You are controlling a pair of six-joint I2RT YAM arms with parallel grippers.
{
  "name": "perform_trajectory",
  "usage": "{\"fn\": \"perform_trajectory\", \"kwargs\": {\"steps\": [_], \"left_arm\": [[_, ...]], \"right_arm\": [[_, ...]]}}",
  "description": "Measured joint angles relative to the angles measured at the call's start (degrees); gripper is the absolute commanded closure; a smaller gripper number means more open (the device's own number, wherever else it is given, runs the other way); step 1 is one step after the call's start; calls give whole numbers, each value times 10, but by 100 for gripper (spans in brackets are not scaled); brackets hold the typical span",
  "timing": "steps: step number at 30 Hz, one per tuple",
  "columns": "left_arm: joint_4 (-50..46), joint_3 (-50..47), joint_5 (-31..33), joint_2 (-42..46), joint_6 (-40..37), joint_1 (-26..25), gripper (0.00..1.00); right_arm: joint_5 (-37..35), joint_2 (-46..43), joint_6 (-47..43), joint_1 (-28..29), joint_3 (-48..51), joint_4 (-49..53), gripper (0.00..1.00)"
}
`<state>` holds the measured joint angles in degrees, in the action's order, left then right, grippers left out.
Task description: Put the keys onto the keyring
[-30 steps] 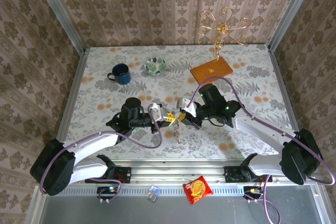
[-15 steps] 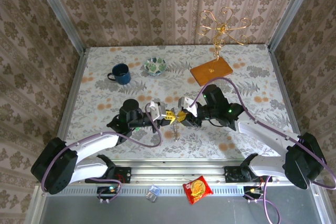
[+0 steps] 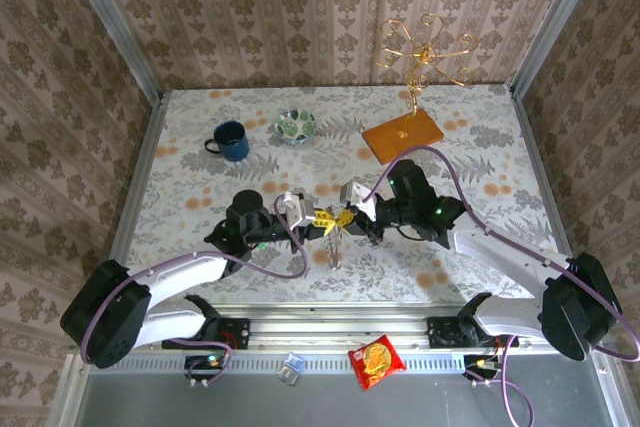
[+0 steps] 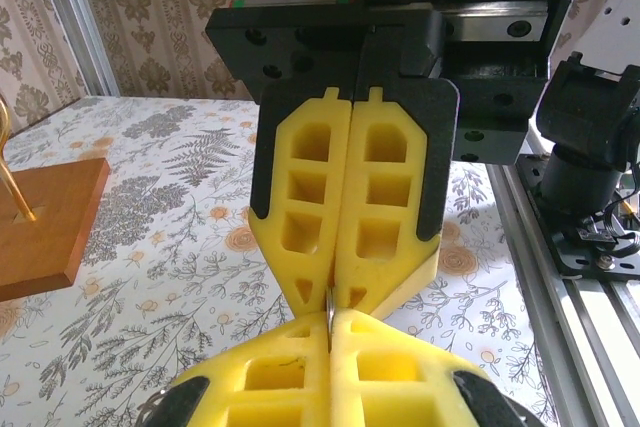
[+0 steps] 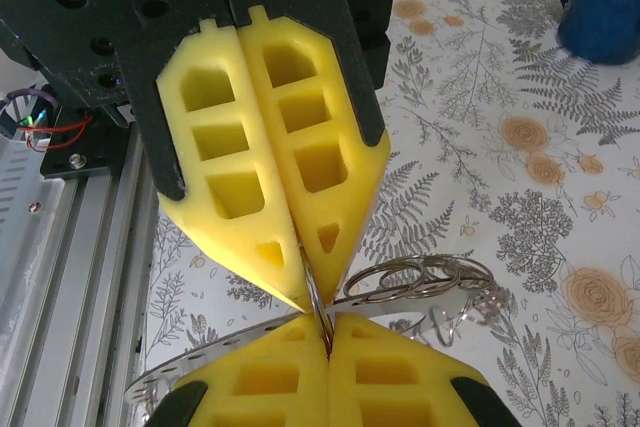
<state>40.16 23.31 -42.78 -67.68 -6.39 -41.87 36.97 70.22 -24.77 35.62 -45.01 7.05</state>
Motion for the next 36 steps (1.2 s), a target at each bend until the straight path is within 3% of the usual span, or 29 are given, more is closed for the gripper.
{"fn": "perform_trajectory", "kwargs": {"steps": [4, 15, 23, 29, 33, 36], "left_arm": [[-12, 0, 10, 2, -9, 0, 71], [-140, 37, 18, 13, -74, 0, 72], [-174, 56, 10, 10, -96, 0, 78], [-190, 57, -2, 9, -108, 0, 96], [-196, 57, -10, 9, -112, -1, 100], [-192, 57, -10, 9, -112, -1, 100]], "right_arm": [[-2, 0, -19, 0, -4, 35, 100], [-63, 31, -103, 20, -97, 190, 100], [-101, 51, -137, 49, -145, 242, 100], [-120, 54, -141, 63, -157, 251, 100], [-127, 52, -134, 62, -153, 242, 84], [-117, 37, -114, 51, -130, 216, 79]]}}
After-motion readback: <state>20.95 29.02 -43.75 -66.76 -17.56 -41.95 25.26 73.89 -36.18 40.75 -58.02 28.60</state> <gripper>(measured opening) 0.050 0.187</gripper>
